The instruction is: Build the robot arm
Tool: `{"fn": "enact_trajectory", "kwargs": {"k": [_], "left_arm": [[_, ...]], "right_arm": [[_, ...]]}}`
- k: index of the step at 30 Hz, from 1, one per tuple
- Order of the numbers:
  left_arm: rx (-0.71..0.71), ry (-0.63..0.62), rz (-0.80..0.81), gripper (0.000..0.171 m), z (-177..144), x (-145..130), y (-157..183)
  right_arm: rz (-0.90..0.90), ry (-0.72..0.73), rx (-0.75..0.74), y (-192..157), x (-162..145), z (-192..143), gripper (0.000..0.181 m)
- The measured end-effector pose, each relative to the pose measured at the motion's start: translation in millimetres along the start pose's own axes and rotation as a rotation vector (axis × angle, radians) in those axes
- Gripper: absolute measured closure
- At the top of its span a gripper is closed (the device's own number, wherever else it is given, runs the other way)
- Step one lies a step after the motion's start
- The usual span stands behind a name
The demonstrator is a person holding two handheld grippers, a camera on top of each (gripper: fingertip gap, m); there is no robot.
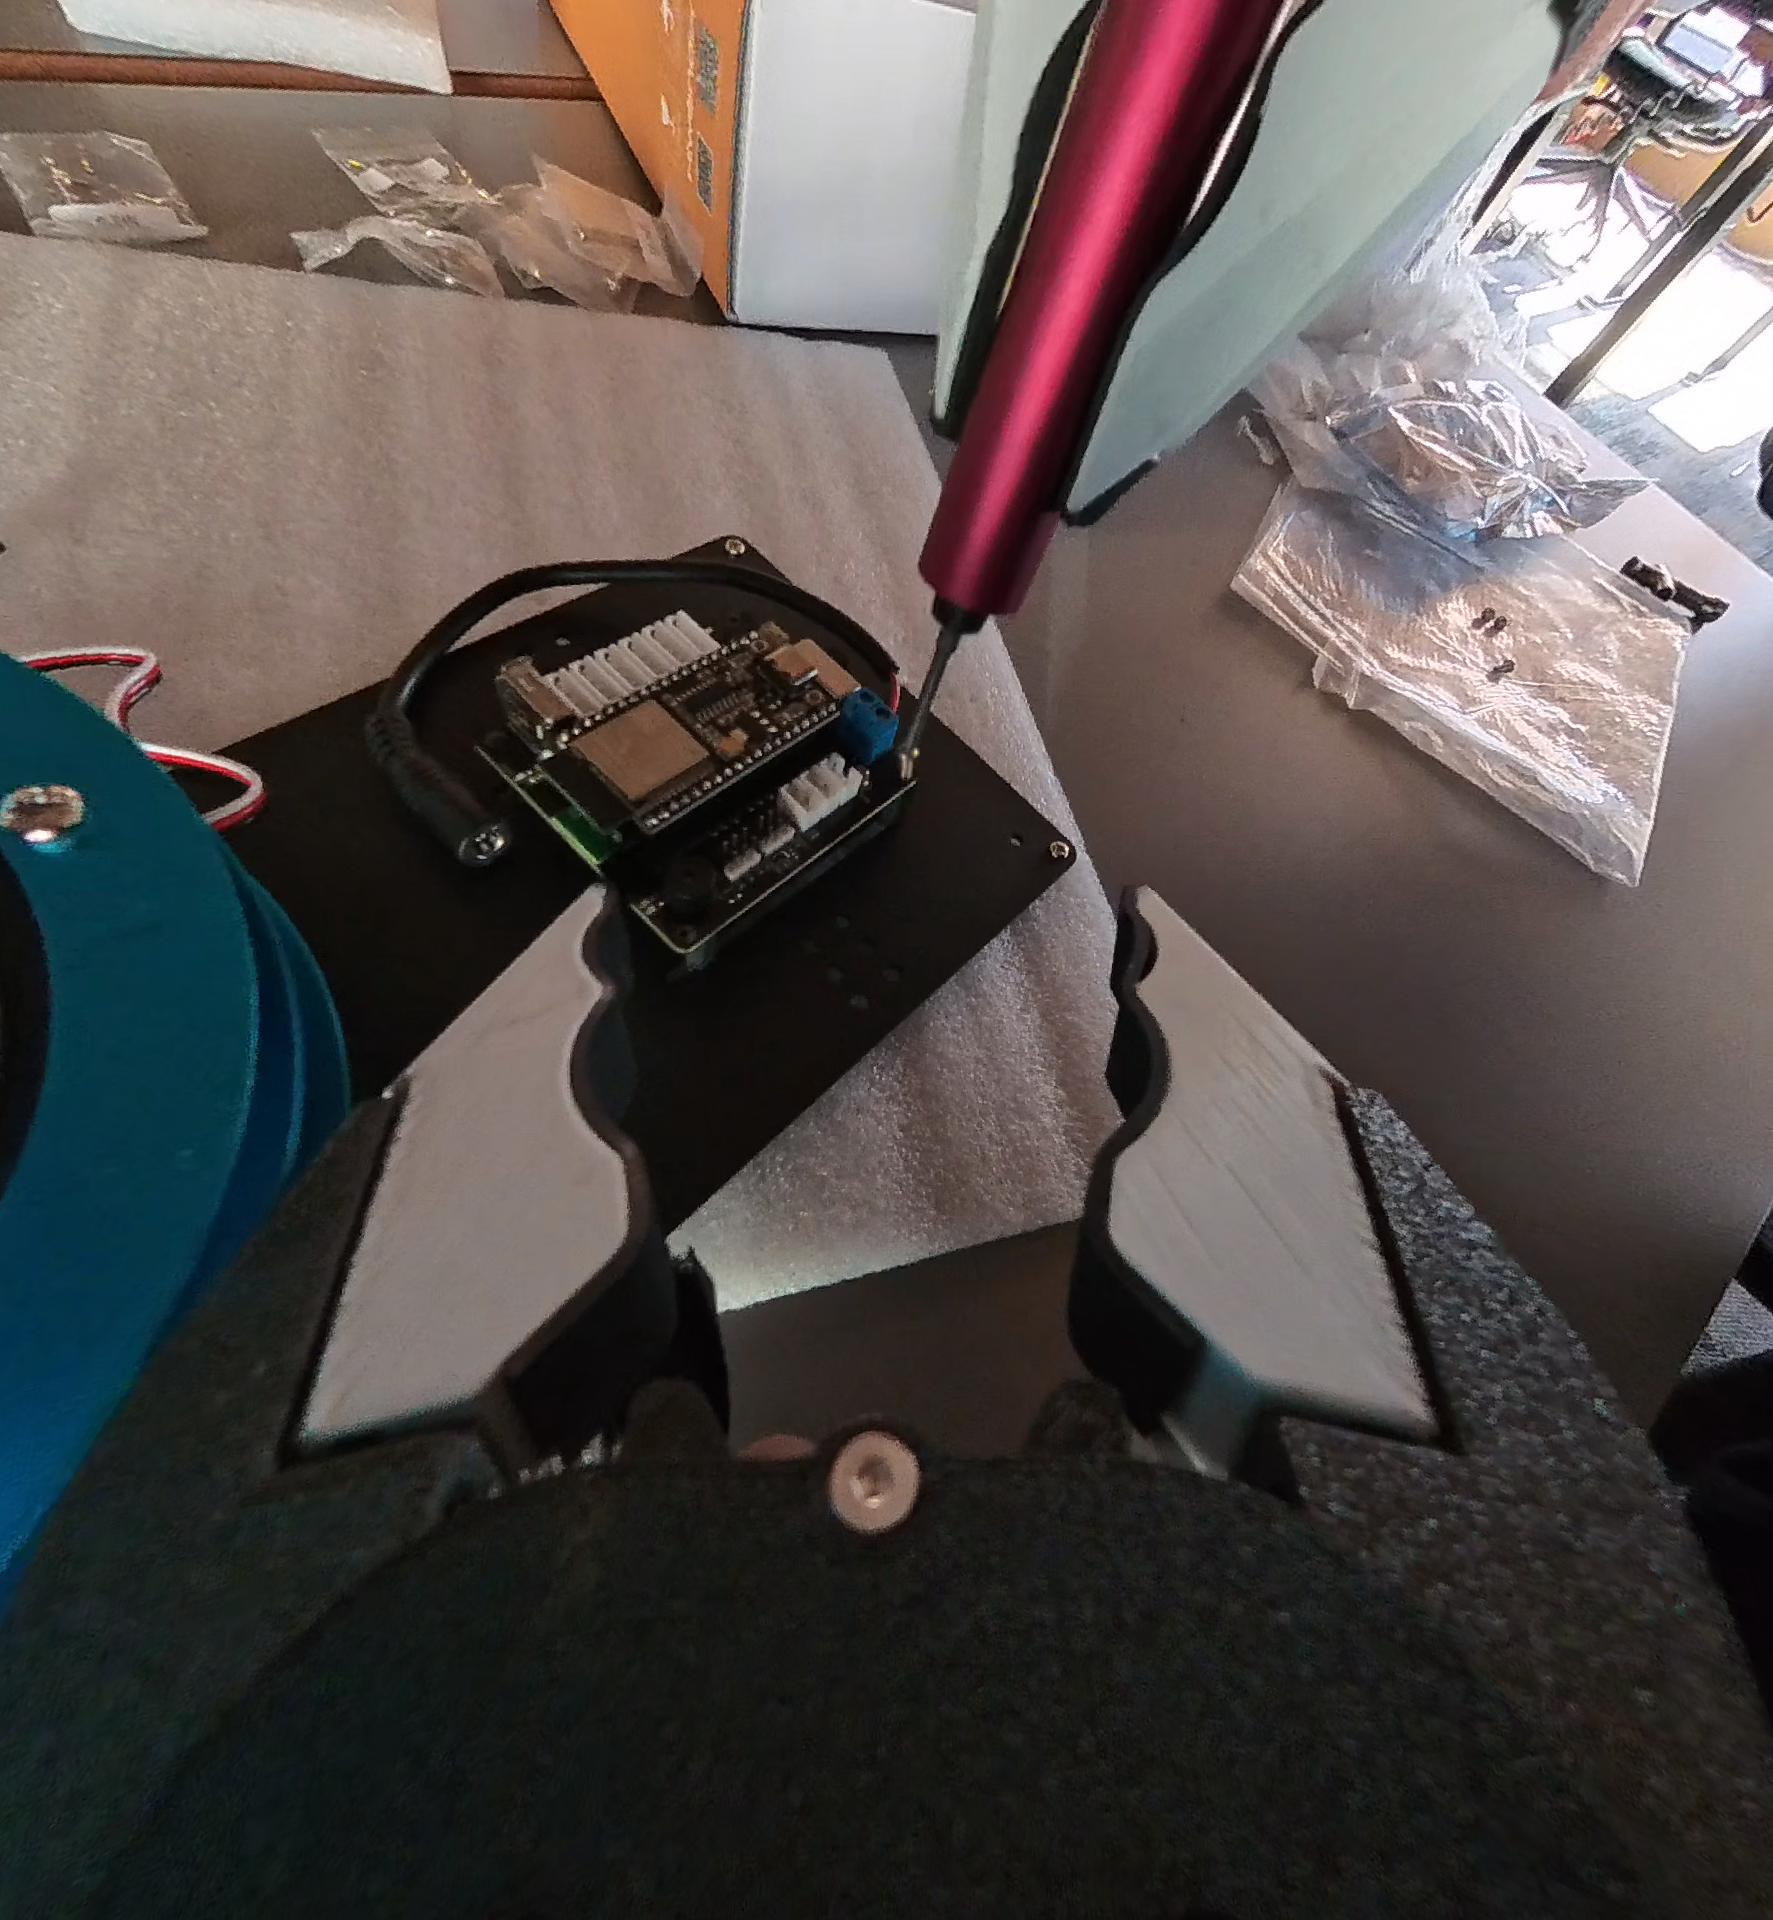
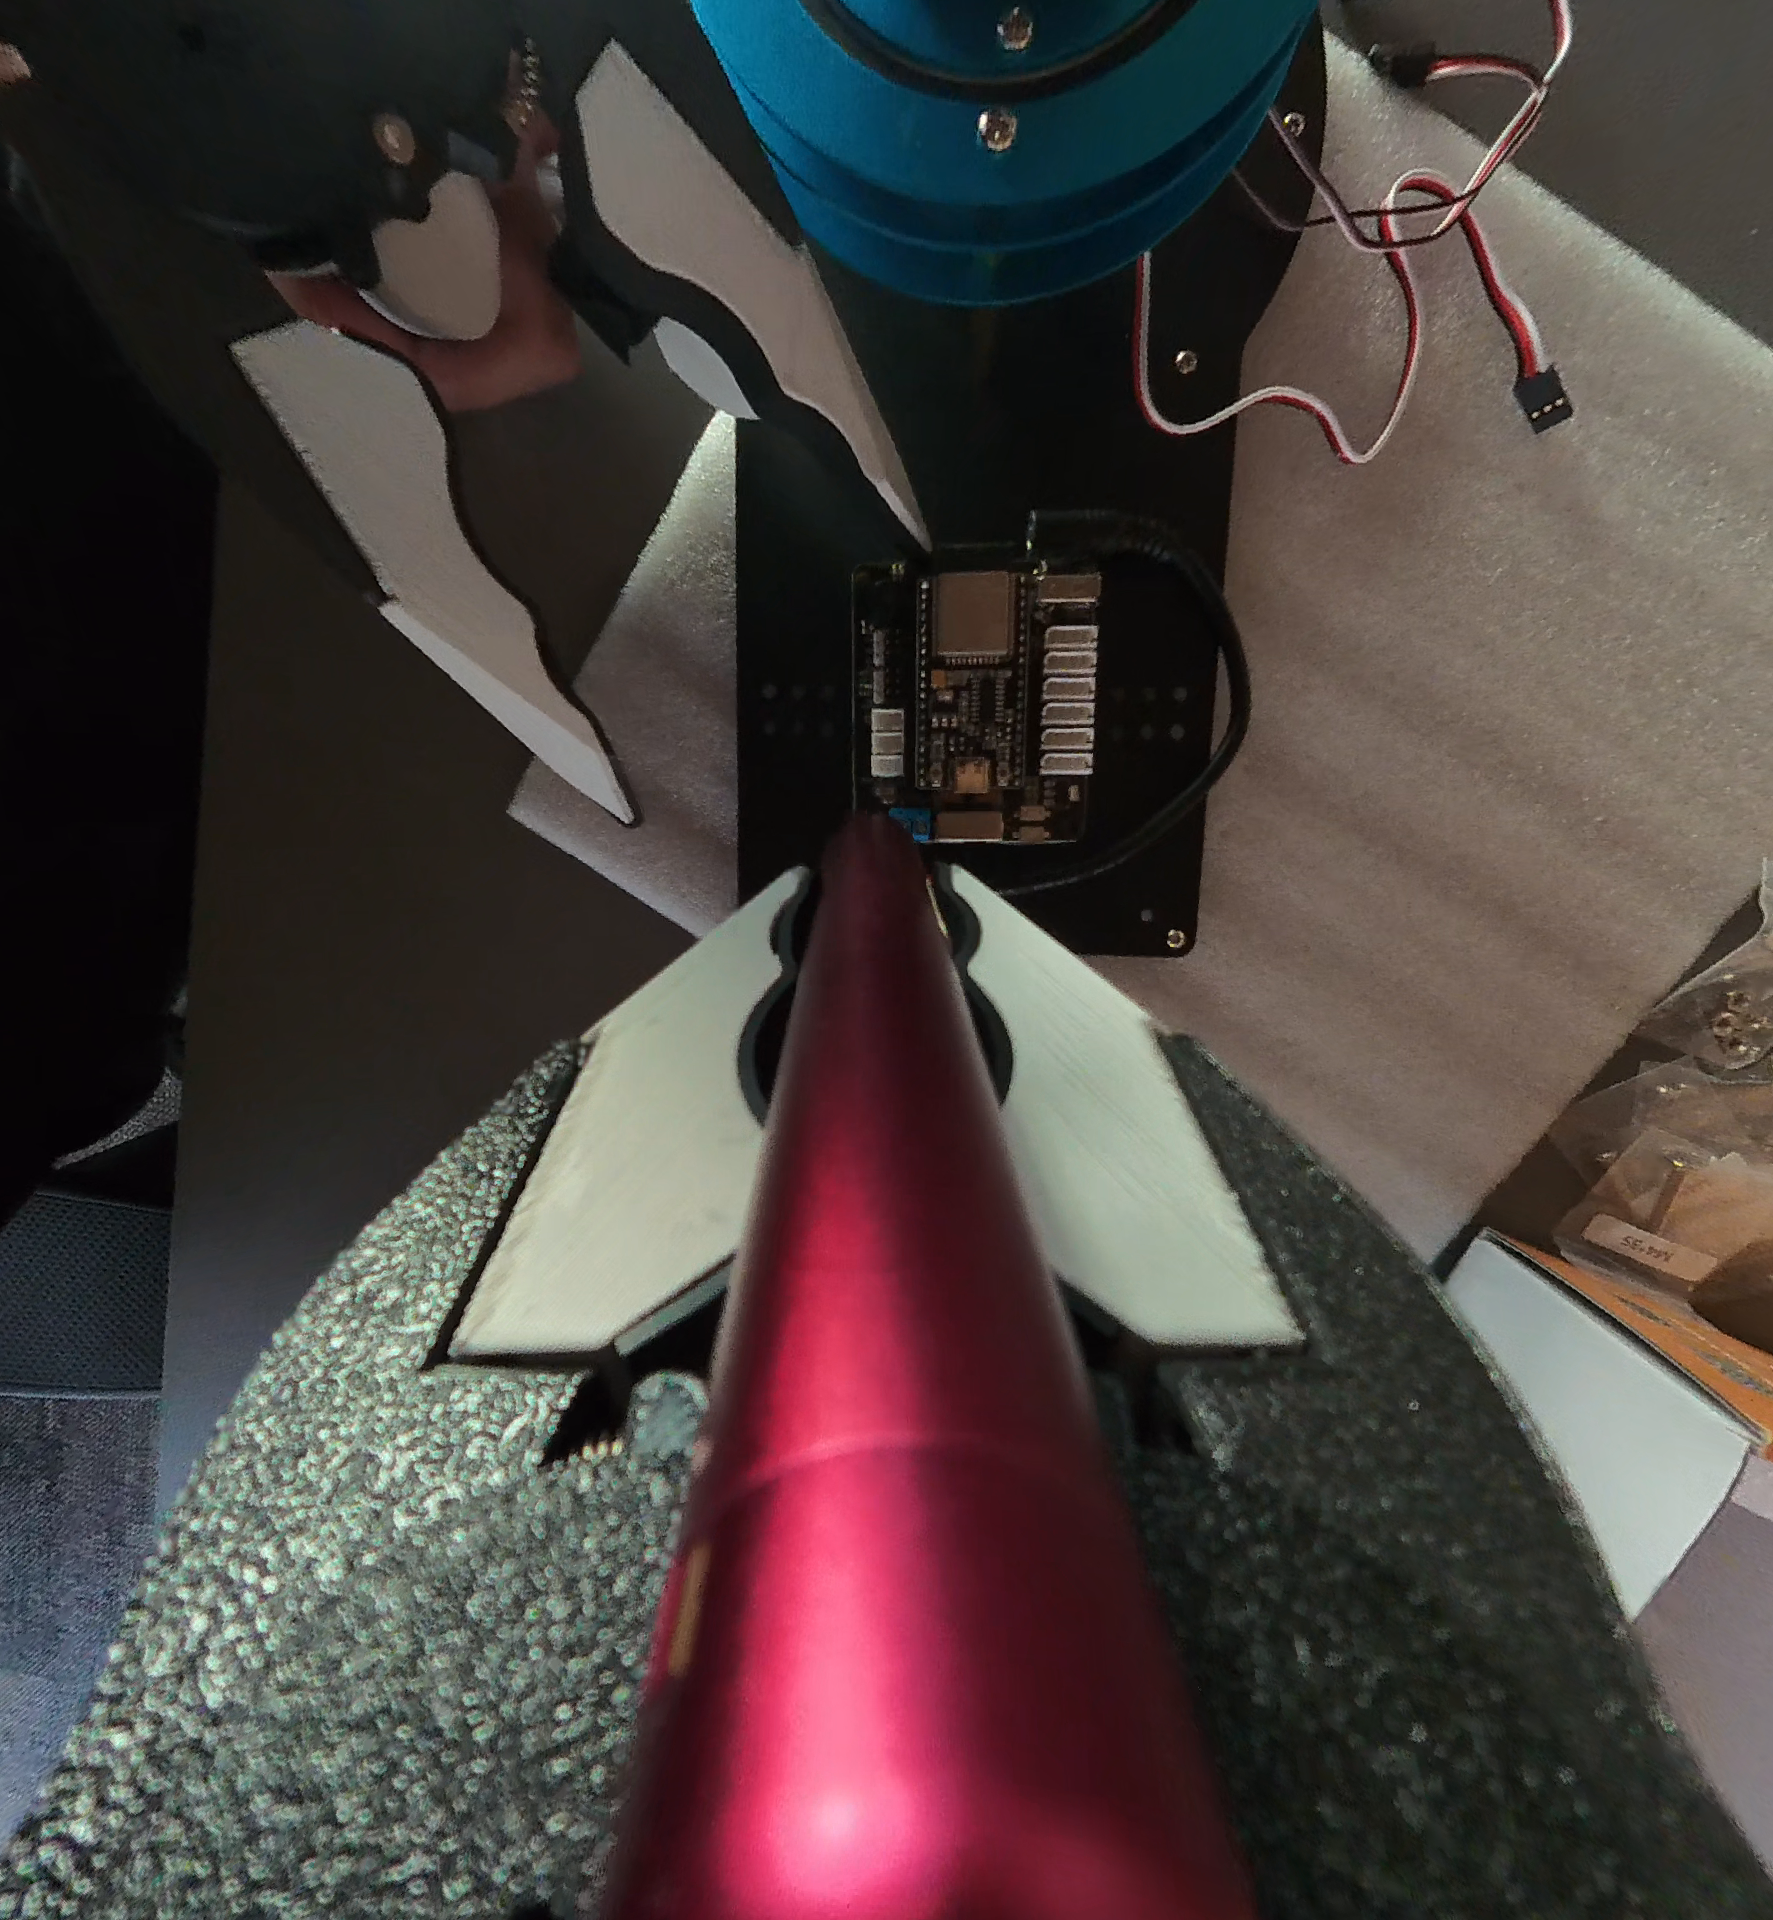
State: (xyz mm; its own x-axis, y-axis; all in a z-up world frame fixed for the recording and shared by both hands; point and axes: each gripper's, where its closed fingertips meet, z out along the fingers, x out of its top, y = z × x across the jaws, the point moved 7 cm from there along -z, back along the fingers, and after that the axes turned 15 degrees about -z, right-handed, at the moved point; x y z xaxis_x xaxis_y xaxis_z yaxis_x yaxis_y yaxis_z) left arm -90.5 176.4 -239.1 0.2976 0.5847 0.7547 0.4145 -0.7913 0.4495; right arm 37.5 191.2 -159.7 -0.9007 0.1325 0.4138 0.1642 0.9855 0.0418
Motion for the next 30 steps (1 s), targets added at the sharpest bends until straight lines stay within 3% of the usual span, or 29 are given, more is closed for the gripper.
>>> {"fn": "enact_trajectory", "kwargs": {"k": [30], "left_arm": [[0.053, 0.001, -0.001, 0.09, 2.7, 0.8, -3.4]], "right_arm": [[0.03, 0.044, -0.065, -11.0, -5.4, 1.1, 0.159]]}}
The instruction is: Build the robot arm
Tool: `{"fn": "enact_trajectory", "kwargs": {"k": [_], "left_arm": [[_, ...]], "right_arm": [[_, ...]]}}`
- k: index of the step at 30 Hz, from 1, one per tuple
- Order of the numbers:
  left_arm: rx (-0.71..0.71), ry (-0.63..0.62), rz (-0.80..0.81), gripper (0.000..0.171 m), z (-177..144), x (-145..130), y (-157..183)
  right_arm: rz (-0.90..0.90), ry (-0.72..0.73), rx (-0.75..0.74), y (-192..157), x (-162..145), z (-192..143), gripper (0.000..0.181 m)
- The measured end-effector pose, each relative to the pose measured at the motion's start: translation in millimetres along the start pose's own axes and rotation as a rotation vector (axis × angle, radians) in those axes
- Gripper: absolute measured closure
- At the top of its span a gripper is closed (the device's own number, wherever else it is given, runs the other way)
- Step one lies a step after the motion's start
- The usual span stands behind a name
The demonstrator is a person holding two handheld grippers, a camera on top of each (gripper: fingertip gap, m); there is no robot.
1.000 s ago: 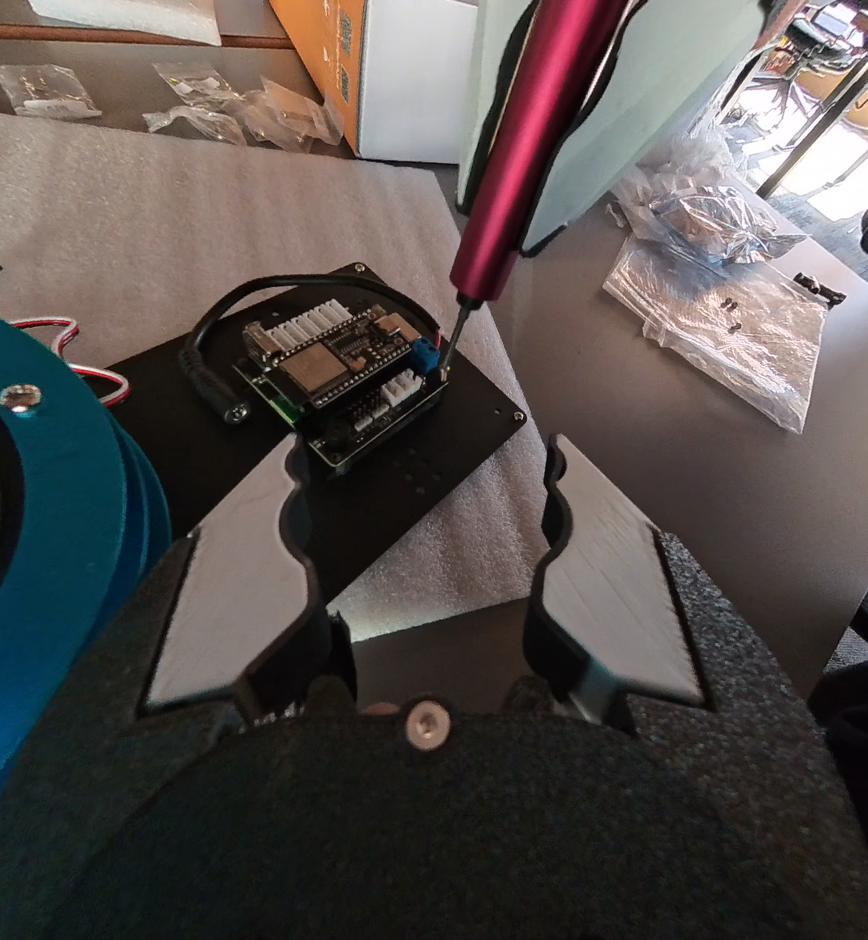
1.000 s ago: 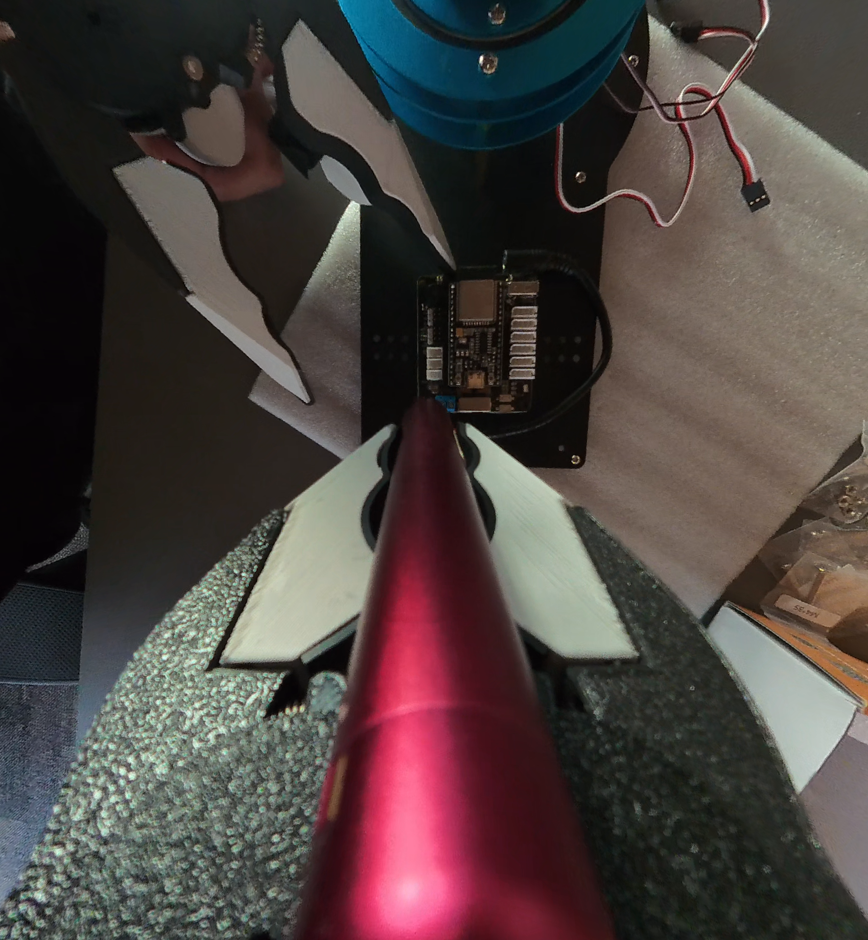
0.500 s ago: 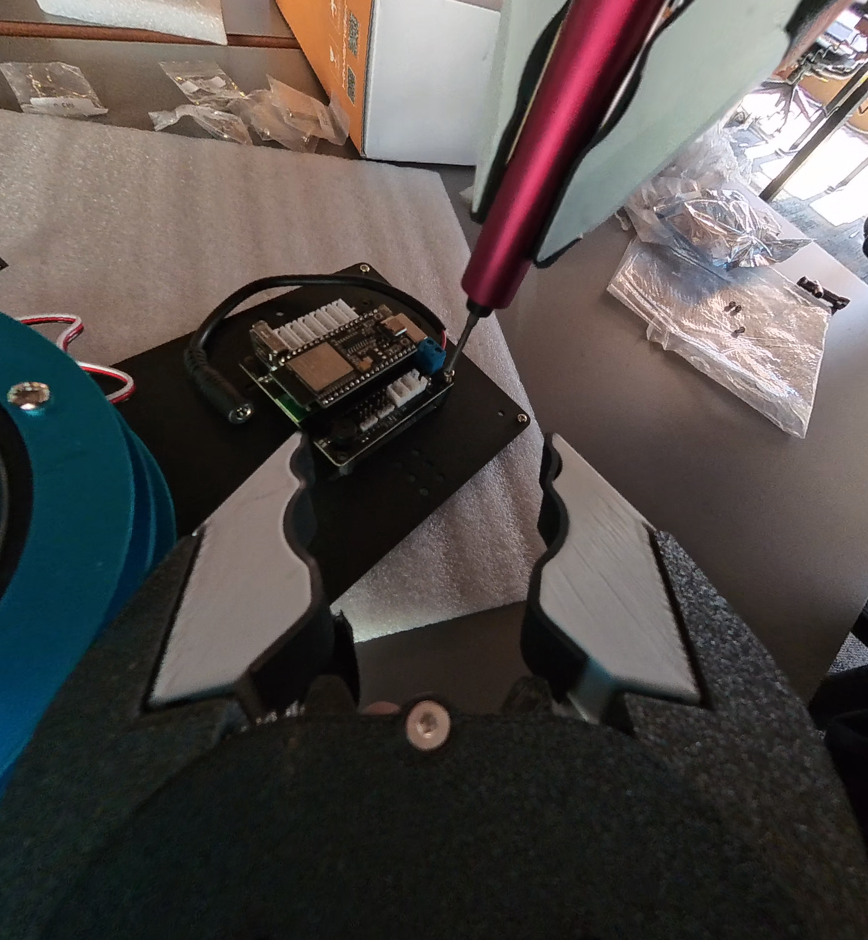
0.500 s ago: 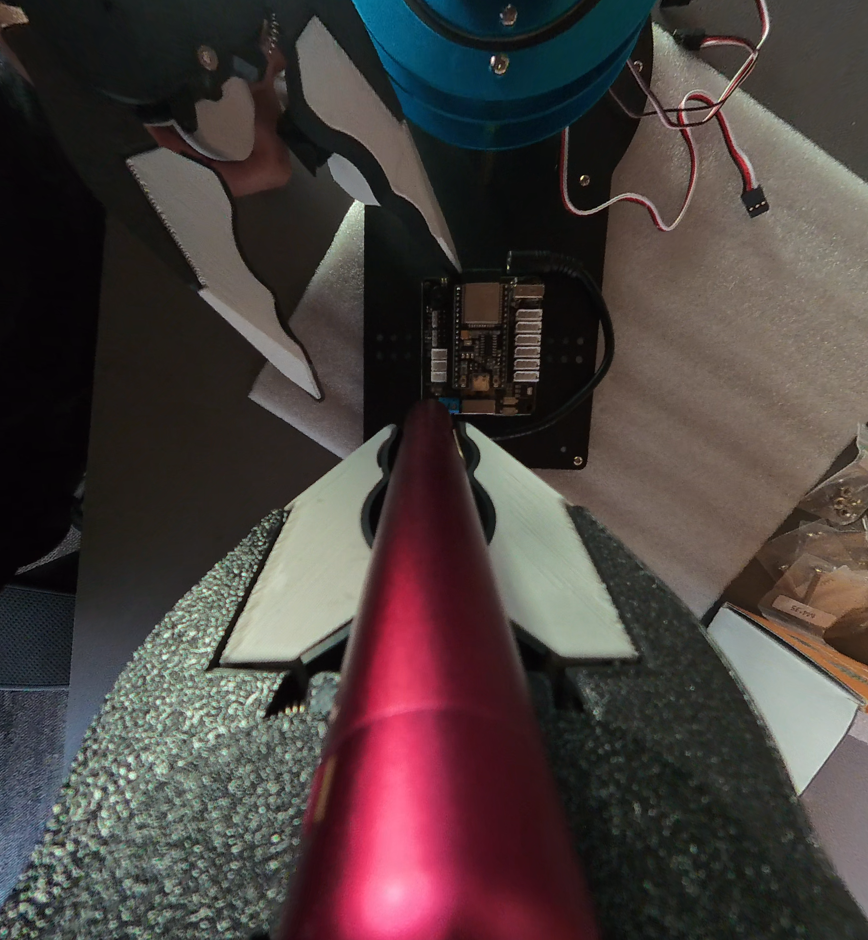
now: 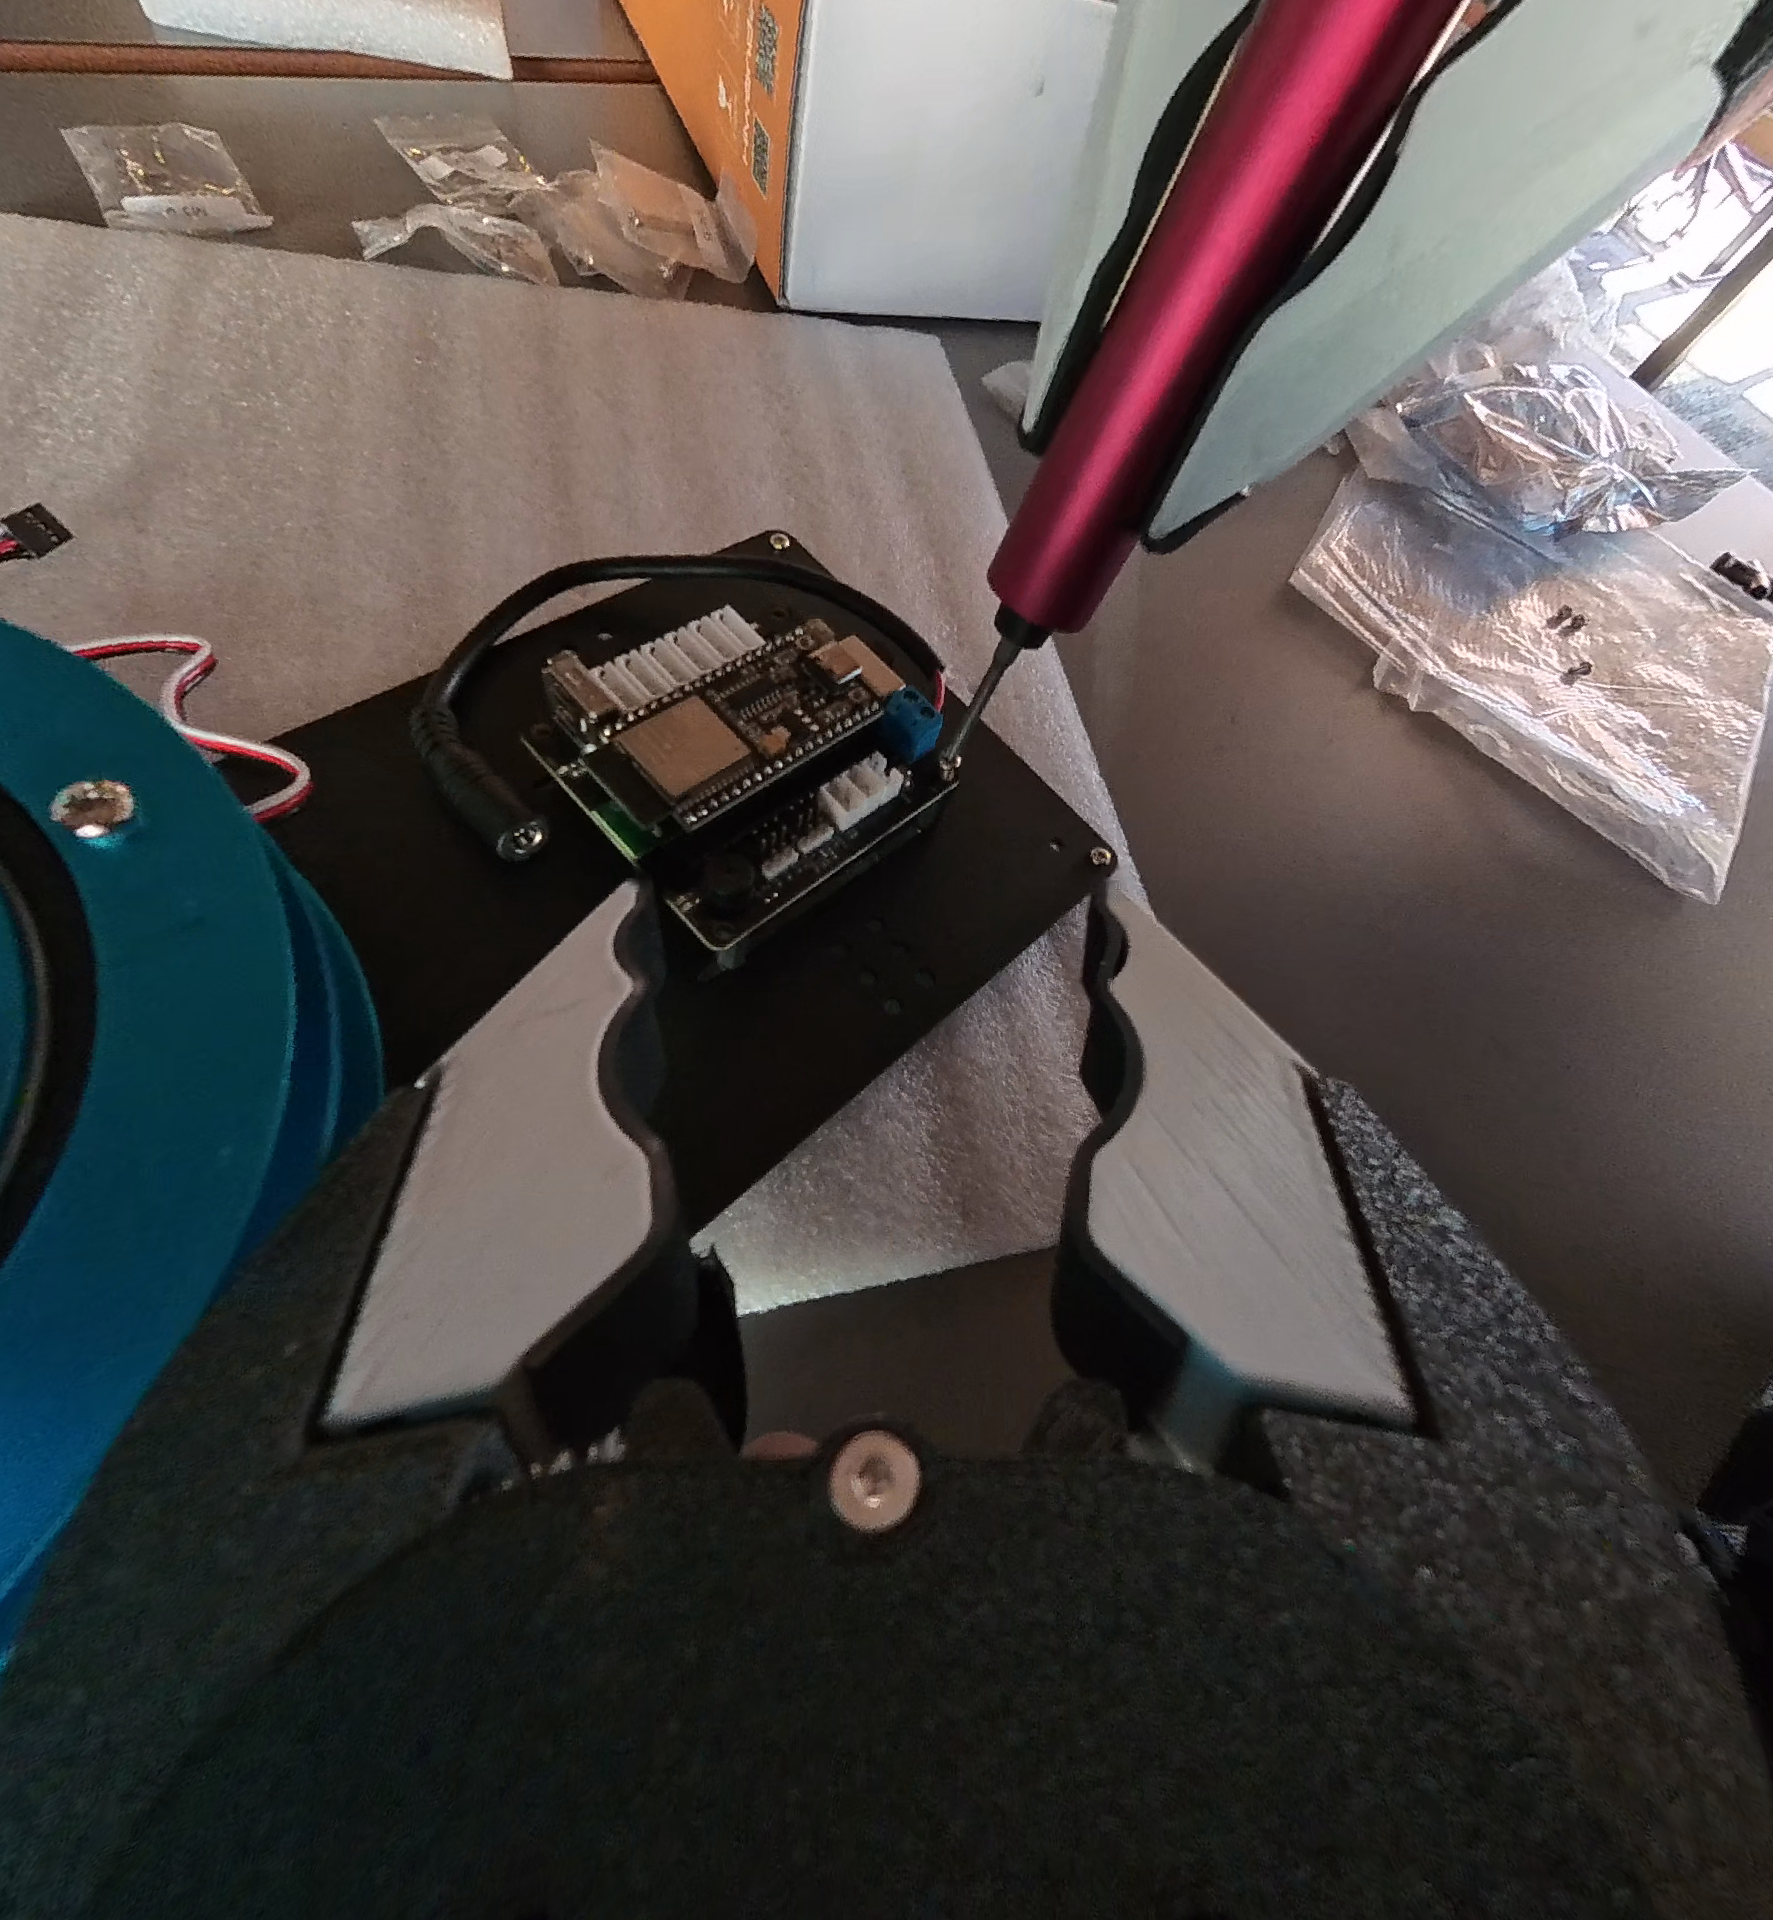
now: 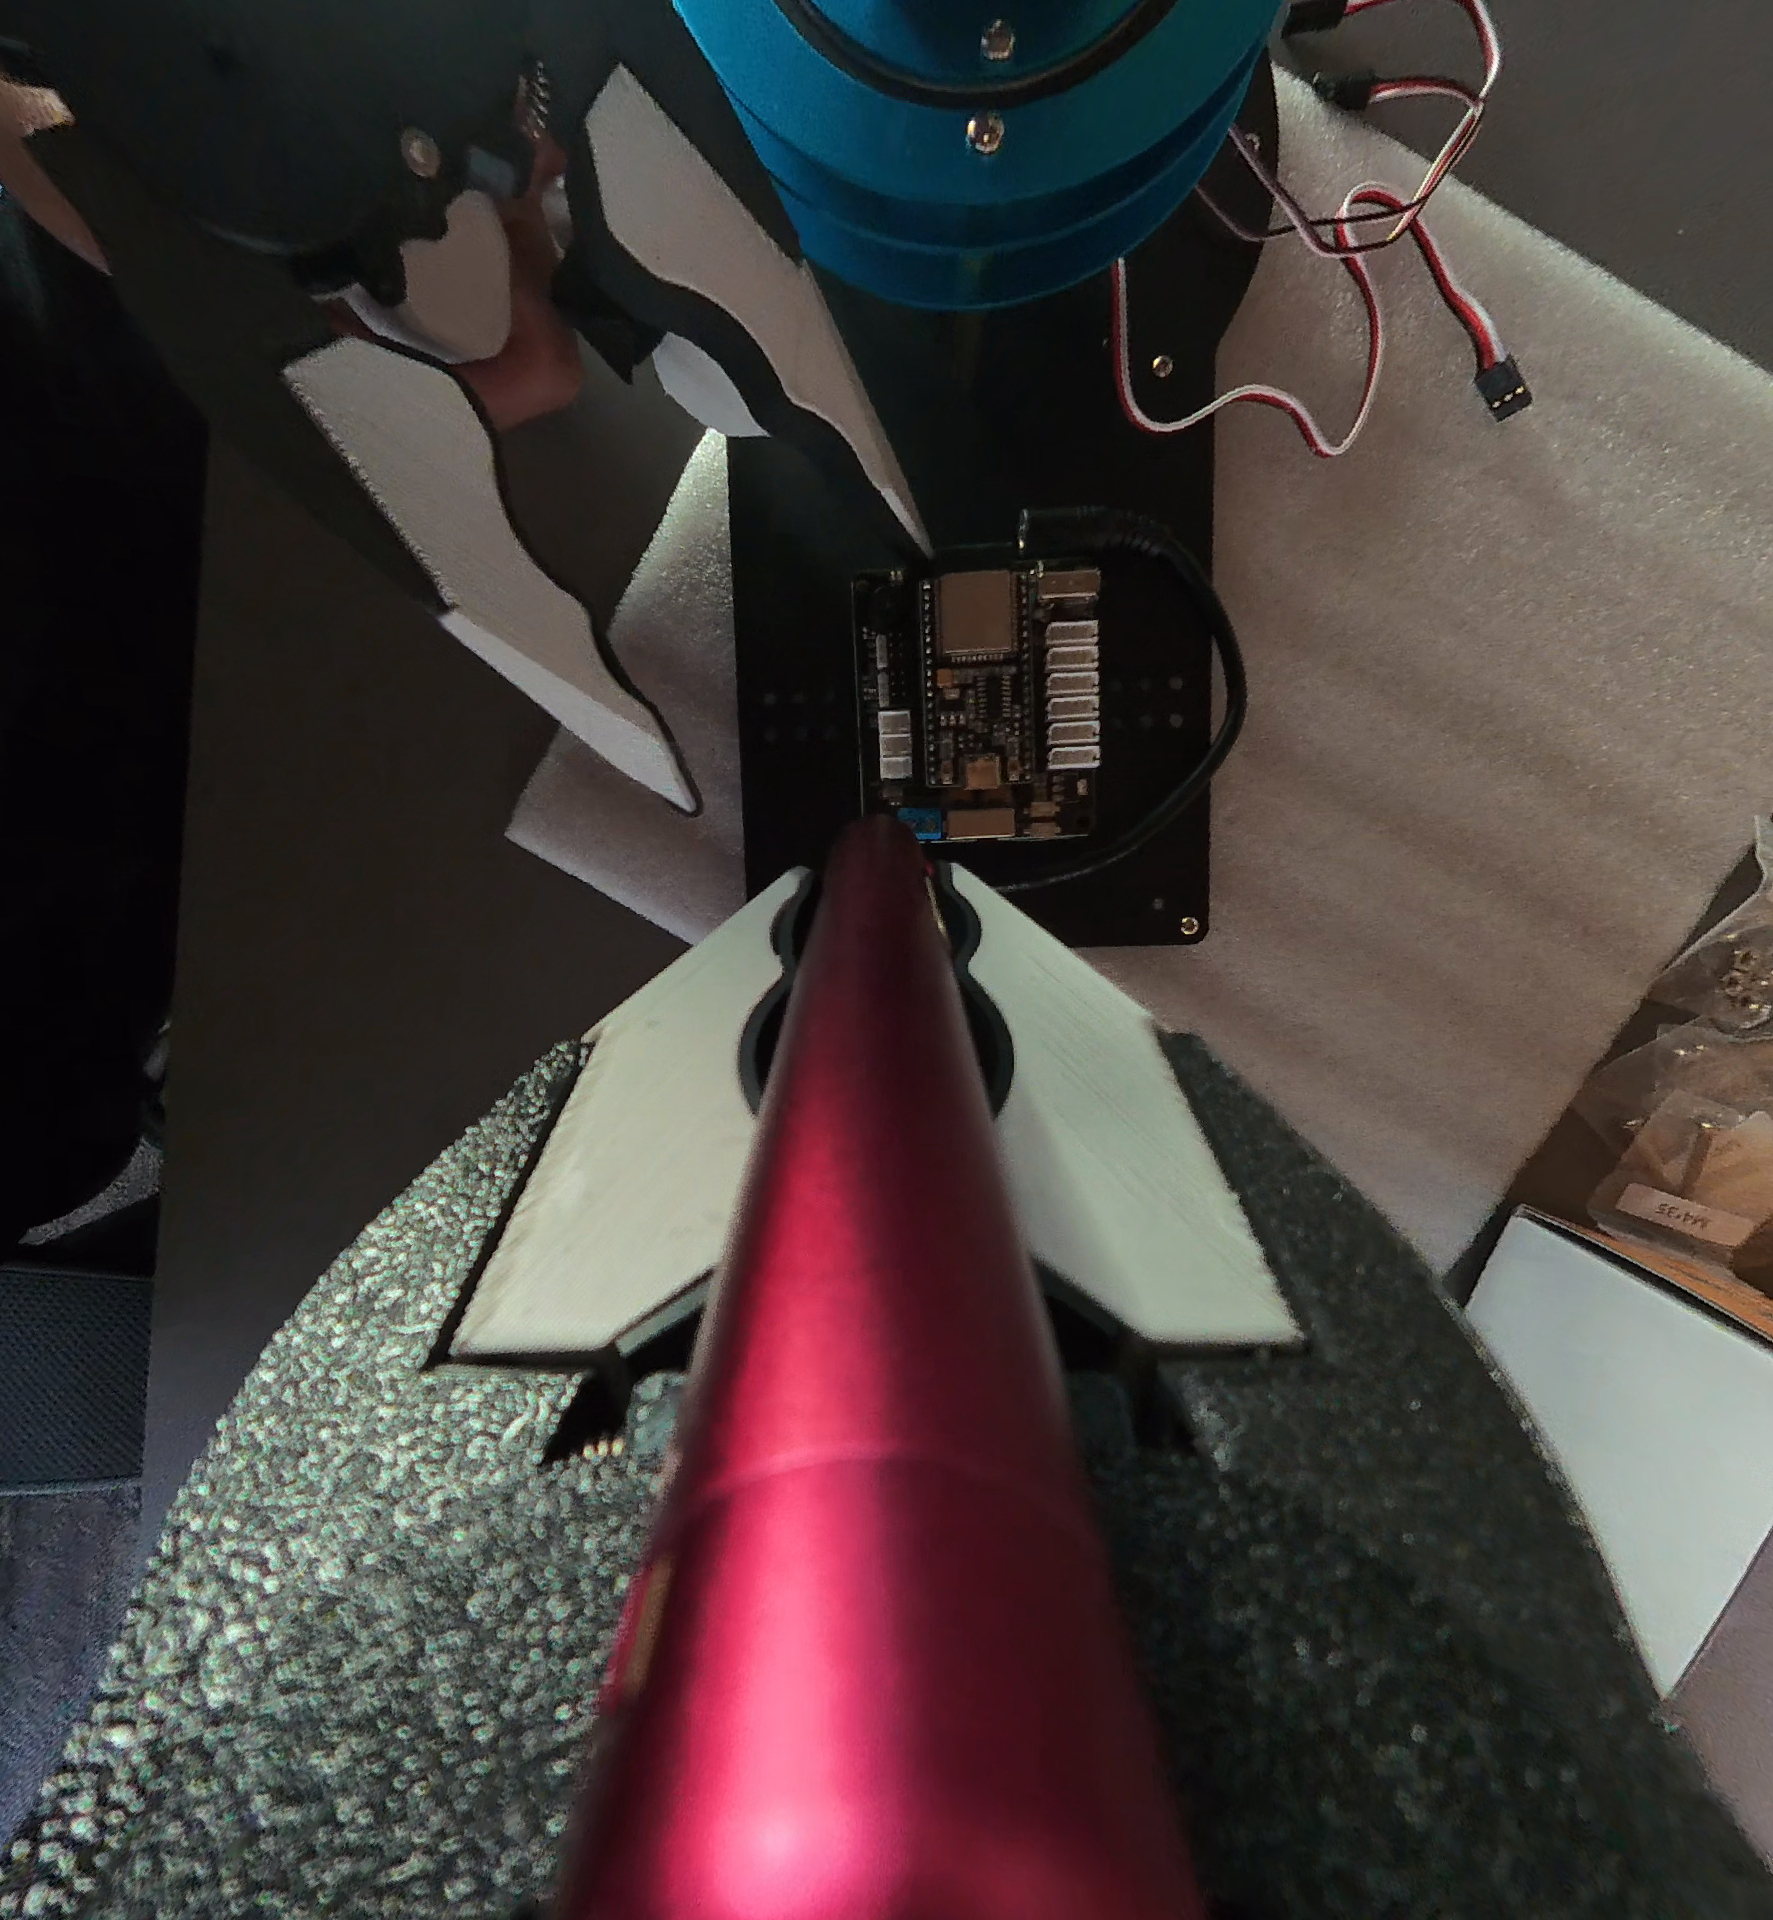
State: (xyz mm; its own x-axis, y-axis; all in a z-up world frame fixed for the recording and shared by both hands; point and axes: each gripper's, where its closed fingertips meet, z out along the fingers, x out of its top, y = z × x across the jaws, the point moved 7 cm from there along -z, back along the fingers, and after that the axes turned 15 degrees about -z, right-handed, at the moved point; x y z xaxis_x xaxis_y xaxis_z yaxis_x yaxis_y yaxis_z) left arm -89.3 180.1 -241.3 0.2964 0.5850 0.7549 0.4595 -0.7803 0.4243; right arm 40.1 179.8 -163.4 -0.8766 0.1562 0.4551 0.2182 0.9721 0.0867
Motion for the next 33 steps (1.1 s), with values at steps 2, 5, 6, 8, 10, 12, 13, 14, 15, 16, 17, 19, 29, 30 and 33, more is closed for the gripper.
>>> {"fn": "enact_trajectory", "kwargs": {"k": [2, 5, 6, 8, 10, 12, 13, 14, 15, 16, 17, 19, 29, 30, 33], "left_arm": [[0.006, -0.033, -0.005, 0.091, 3.4, -1.9, -0.9], [0.021, -0.049, -0.012, 0.096, 6.1, -2.2, -2.4], [0.027, -0.047, -0.011, 0.096, 6.3, -2.1, -2.5], [0.033, -0.041, -0.012, 0.097, 5.9, -1.8, -2.7], [0.044, -0.017, -0.016, 0.101, 3.9, -0.5, -3.3], [0.051, 0.012, -0.007, 0.1, 1.6, 1.0, -2.2], [0.055, 0.016, 0.001, 0.1, 1.3, 1.0, -1.6], [0.062, 0.014, 0.009, 0.1, 1.7, 0.6, -1.1], [0.069, 0.012, 0.016, 0.1, 2.1, 0.4, -0.8], [0.074, 0.011, 0.022, 0.1, 2.4, 0.2, -0.3], [0.079, 0.01, 0.028, 0.1, 2.6, 0.1, -0.1], [0.081, 0.01, 0.03, 0.1, 2.7, 0.0, 0.0], [-0.033, 0.191, 0.174, 0.12, -6.6, 13.7, 26.4], [-0.038, 0.169, 0.187, 0.12, -2.4, 13.0, 26.5], [-0.059, 0.117, 0.193, 0.12, 4.1, 11.7, 26.6]], "right_arm": [[0.017, 0.008, -0.001, 0.2, -0.7, 0.1, 0.159], [0.015, 0.015, -0.013, -1.4, -2.1, -0.3, 0.16], [0.005, 0.014, -0.016, -2.2, -2.1, -0.5, 0.16], [-0.009, 0.005, -0.023, -3.7, -1.3, -0.5, 0.16], [-0.026, -0.009, -0.027, -4.6, 0.4, -0.5, 0.16], [-0.033, -0.018, -0.022, -3.9, 1.4, -0.2, 0.16], [-0.034, -0.019, -0.017, -3.2, 1.6, -0.2, 0.16], [-0.029, -0.021, -0.014, -2.5, 1.8, 0.0, 0.16], [-0.026, -0.022, -0.01, -2.2, 1.7, 0.0, 0.16], [-0.034, -0.024, -0.008, -2.2, 1.7, -0.1, 0.16], [-0.035, -0.026, -0.007, -2.2, 2.0, 0.0, 0.16], [-0.036, -0.025, -0.005, -1.7, 2.3, -0.1, 0.159], [-0.053, -0.035, 0.028, 2.6, 3.4, 0.3, 0.16], [-0.047, -0.039, 0.03, 3.5, 4.0, 0.5, 0.16], [-0.052, -0.049, 0.041, 4.3, 4.9, 0.8, 0.159]]}}
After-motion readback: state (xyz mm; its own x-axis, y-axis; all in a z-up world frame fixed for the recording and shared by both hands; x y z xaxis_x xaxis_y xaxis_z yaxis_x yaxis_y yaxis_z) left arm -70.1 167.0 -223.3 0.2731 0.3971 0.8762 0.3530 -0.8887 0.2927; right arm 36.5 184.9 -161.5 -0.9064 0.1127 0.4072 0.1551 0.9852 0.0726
